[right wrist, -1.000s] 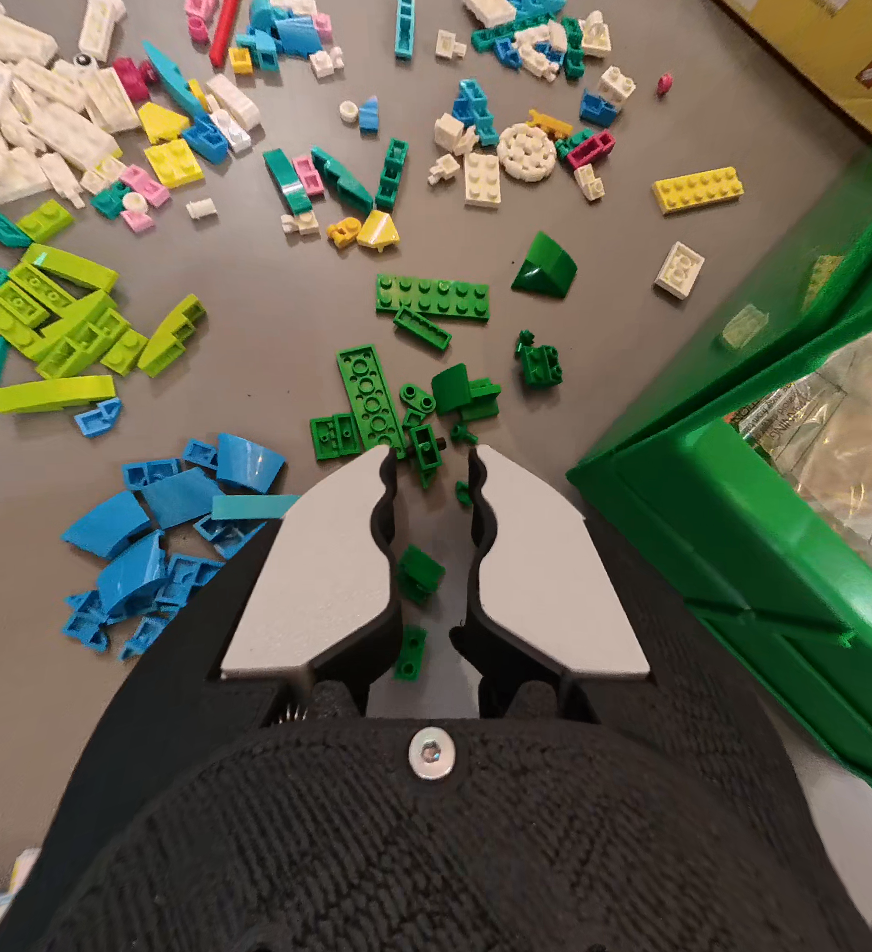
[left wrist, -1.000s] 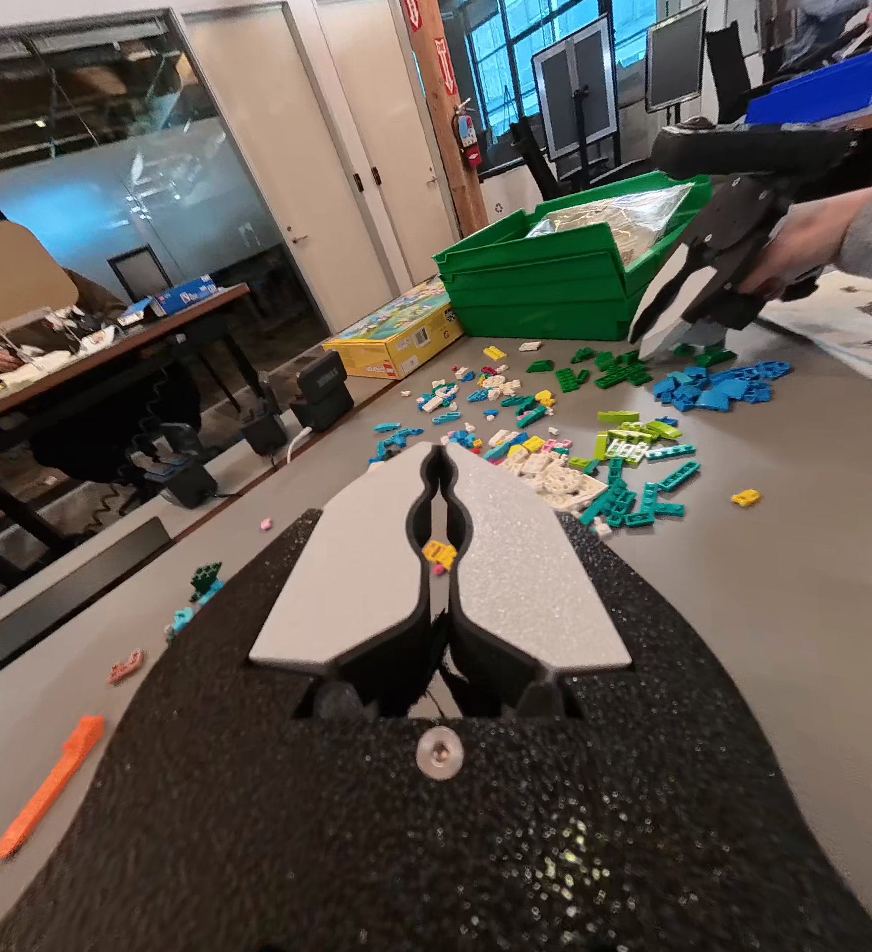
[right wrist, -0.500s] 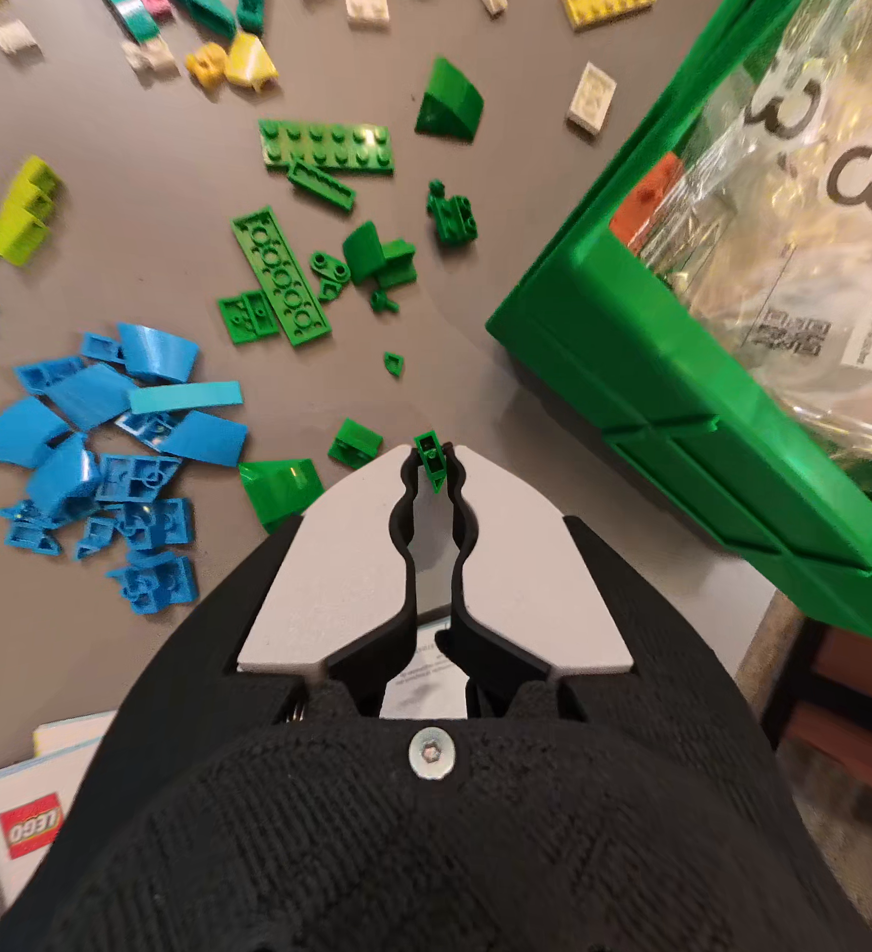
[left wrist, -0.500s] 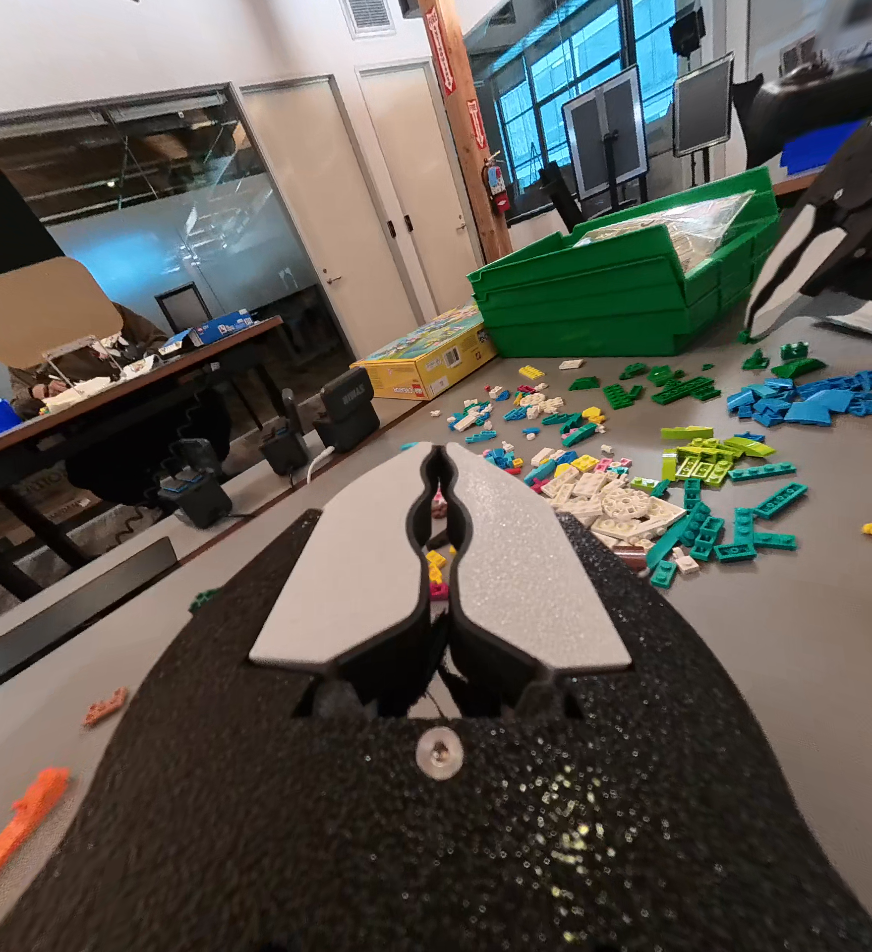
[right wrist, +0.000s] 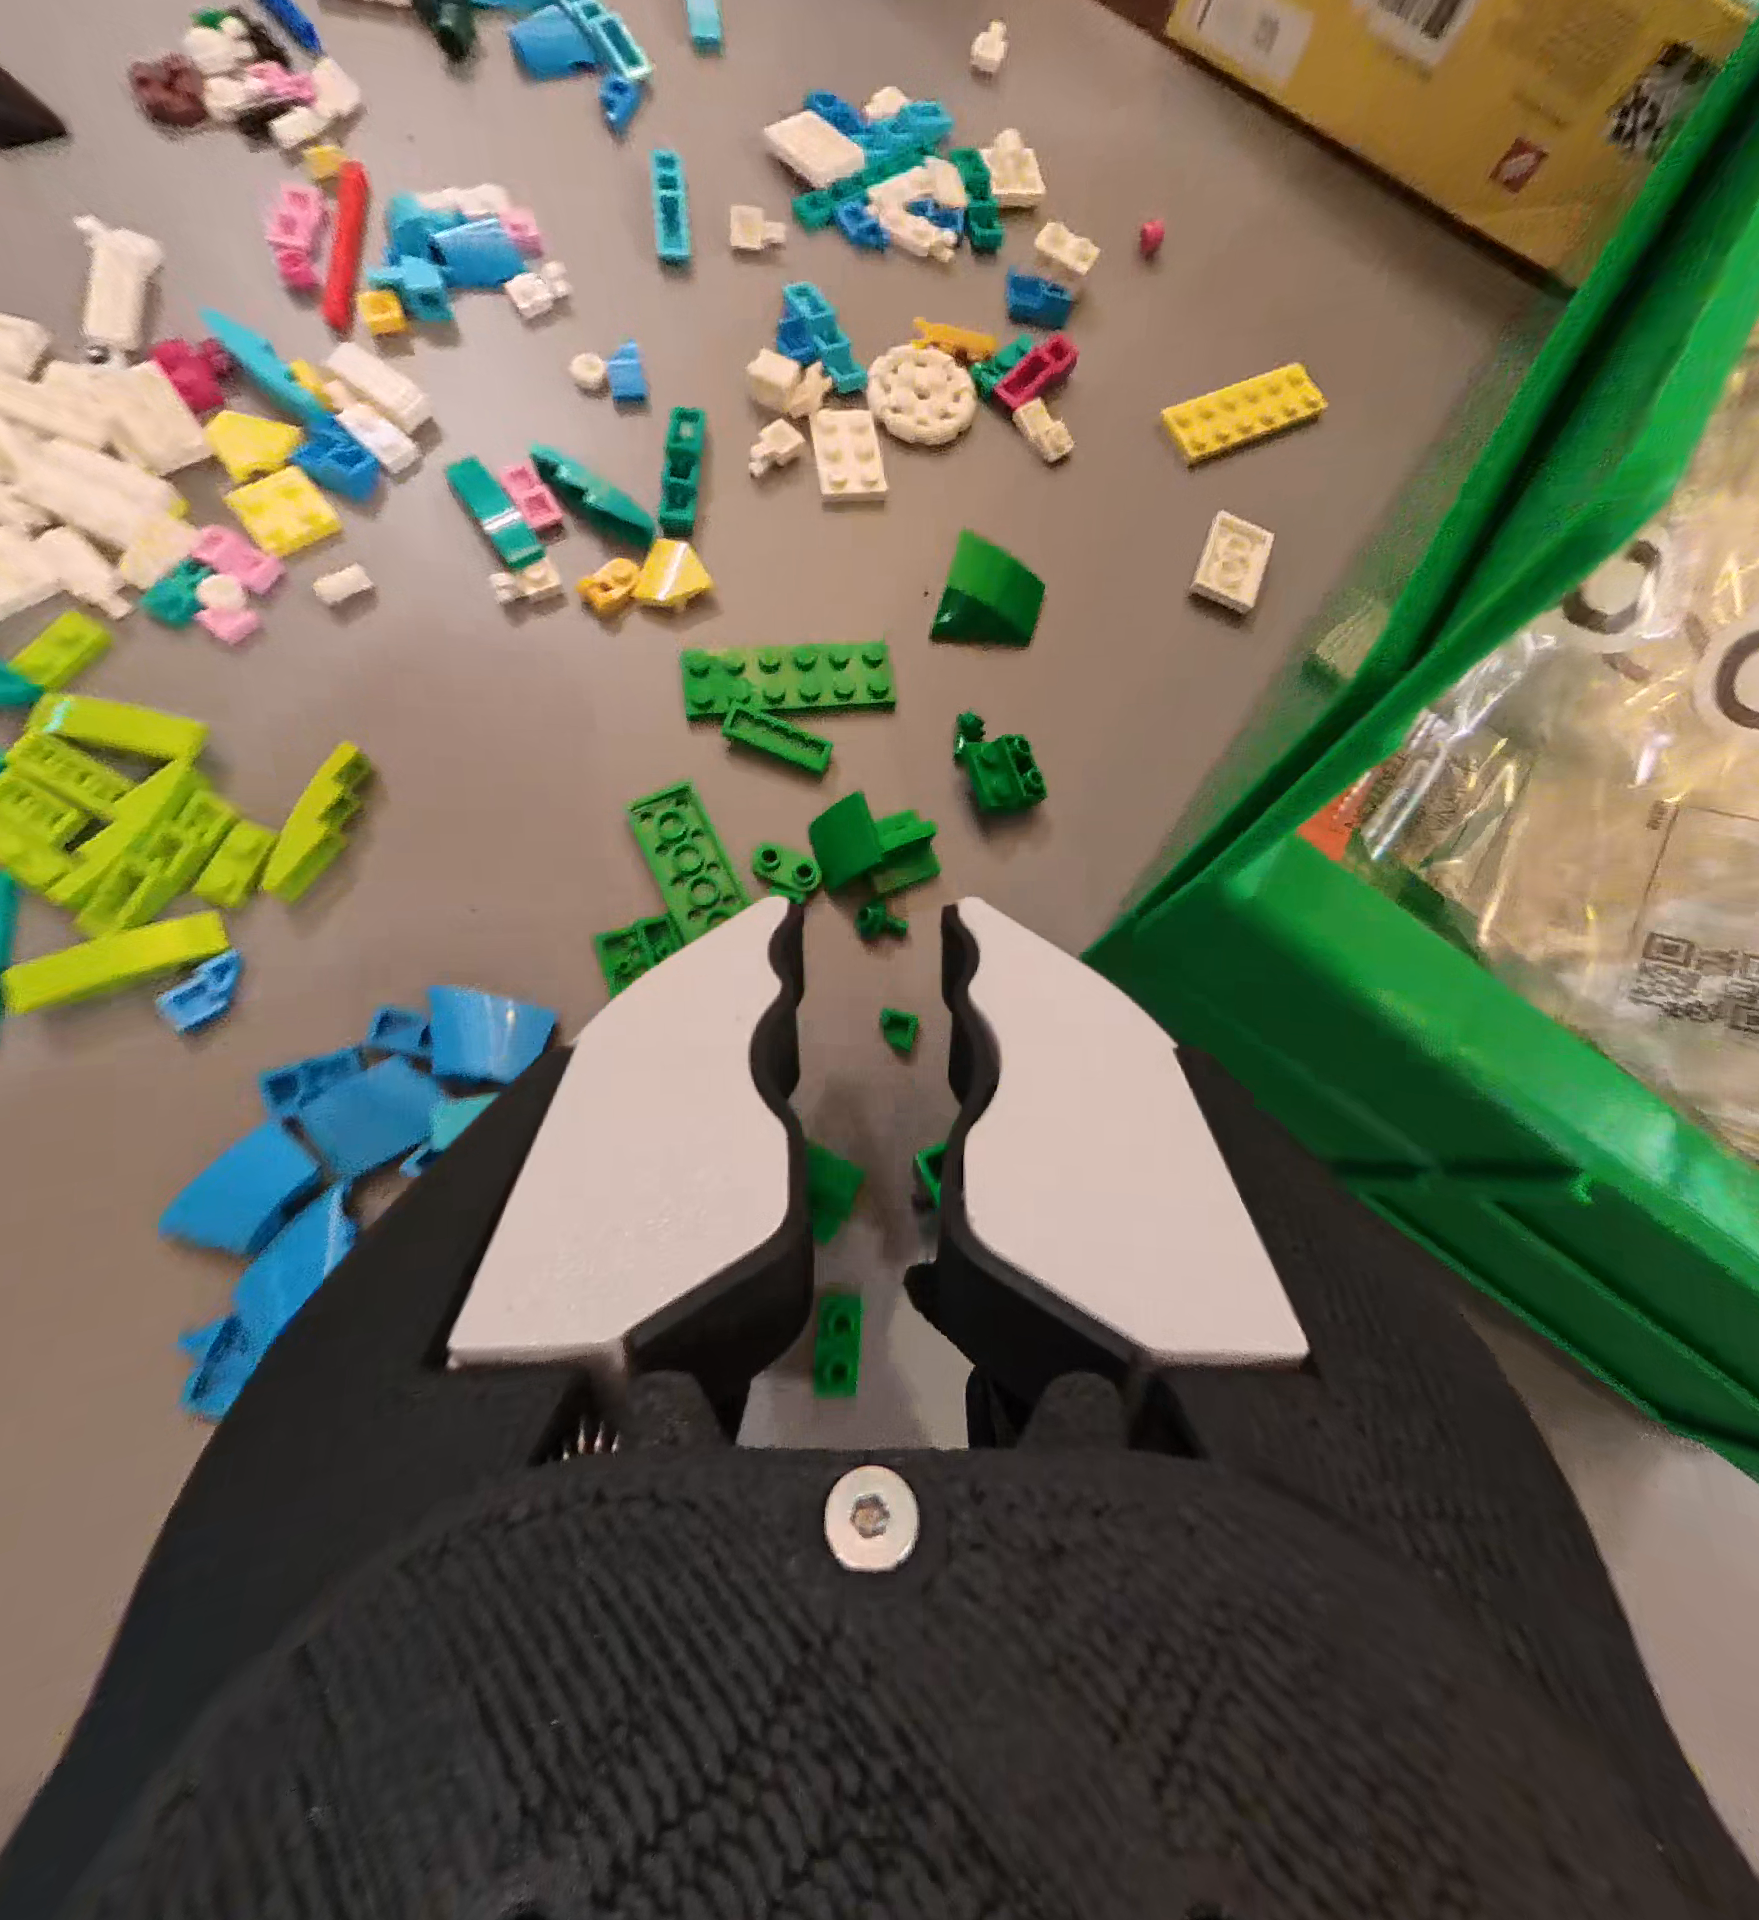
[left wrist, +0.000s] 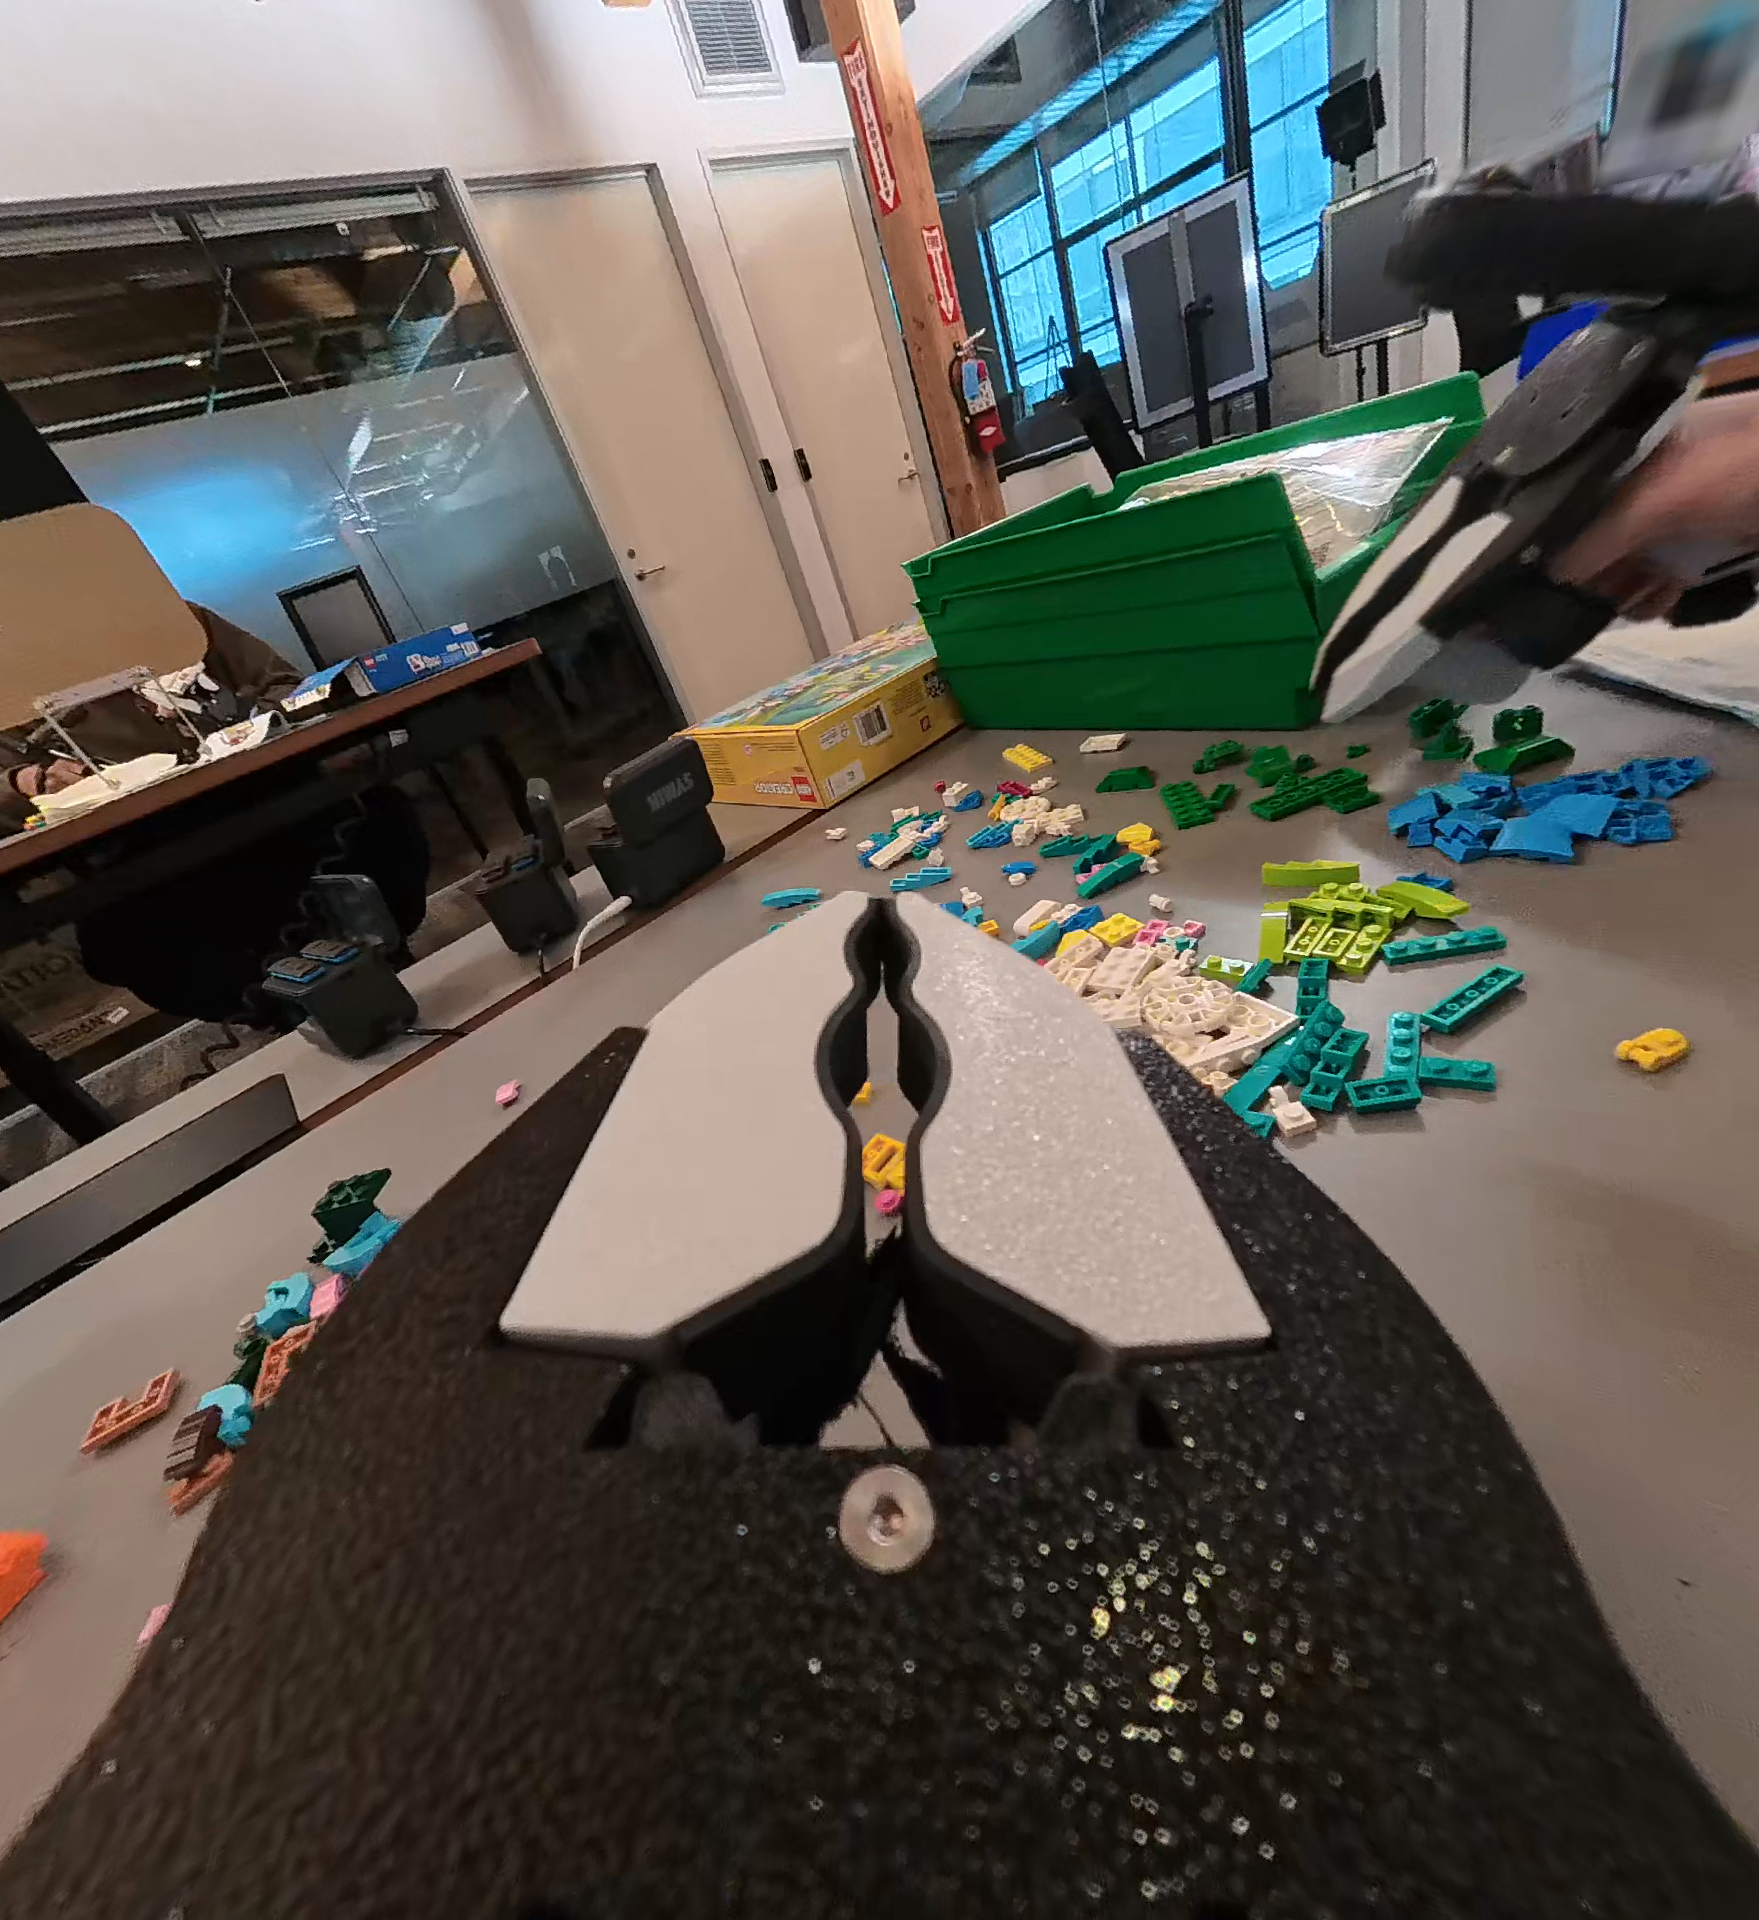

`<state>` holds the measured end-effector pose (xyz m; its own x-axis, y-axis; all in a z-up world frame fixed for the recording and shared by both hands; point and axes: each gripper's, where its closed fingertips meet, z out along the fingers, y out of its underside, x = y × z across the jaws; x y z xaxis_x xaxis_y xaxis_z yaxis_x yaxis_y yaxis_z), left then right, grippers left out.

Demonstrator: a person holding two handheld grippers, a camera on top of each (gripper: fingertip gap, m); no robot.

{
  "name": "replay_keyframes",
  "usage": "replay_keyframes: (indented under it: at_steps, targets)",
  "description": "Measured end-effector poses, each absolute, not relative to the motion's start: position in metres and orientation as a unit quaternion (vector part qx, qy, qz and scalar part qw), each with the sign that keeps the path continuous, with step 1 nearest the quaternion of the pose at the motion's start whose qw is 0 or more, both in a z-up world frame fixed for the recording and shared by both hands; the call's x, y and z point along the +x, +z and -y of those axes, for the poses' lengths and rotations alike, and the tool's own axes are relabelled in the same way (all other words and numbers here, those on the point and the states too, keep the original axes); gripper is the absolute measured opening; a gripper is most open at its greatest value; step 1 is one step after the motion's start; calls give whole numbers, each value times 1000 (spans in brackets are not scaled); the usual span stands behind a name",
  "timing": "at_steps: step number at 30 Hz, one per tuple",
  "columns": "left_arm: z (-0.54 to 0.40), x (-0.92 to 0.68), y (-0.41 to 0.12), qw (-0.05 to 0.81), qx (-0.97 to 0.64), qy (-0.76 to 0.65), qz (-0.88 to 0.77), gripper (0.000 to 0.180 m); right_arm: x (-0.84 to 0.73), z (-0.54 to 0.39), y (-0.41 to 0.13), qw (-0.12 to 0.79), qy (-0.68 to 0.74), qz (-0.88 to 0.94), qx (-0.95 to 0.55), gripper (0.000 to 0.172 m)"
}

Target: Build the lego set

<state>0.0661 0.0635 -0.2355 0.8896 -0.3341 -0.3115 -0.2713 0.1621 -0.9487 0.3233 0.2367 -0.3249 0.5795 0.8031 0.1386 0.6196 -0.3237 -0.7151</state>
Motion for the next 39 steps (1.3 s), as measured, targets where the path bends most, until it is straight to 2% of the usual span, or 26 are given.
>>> replay_keyframes:
  at_steps: [5, 12, 17, 21, 24, 29, 36, 37, 39]
  targets:
    - [-62, 70, -236, 725, -646, -26, -239, 0, 317, -244, -347, 354, 121, 427, -823, 23]
    - [-61, 71, -236, 724, -645, -21, -242, 0, 308, -249, -345, 357, 154, 402, -829, 26]
    - [-60, 71, -235, 725, -645, -29, -239, 0, 306, -252, -348, 360, 137, 415, -824, 12]
    - [-60, 73, -237, 722, -647, -32, -242, 0, 302, -243, -334, 404, 123, 463, -779, 7]
    - [-60, 74, -238, 720, -649, -31, -244, 0, 302, -230, -320, 443, 111, 510, -729, 8]
    - [-58, 74, -237, 721, -647, -34, -244, 0, 313, -203, -311, 457, 128, 564, -676, 8]
    - [-58, 76, -238, 718, -649, -38, -247, 0, 335, -190, -337, 398, 139, 572, -704, 9]
    - [-58, 76, -239, 717, -650, -37, -248, 0, 335, -190, -338, 394, 134, 573, -706, 10]
    - [-58, 76, -239, 716, -651, -35, -249, 0, 336, -189, -340, 380, 134, 572, -714, 24]
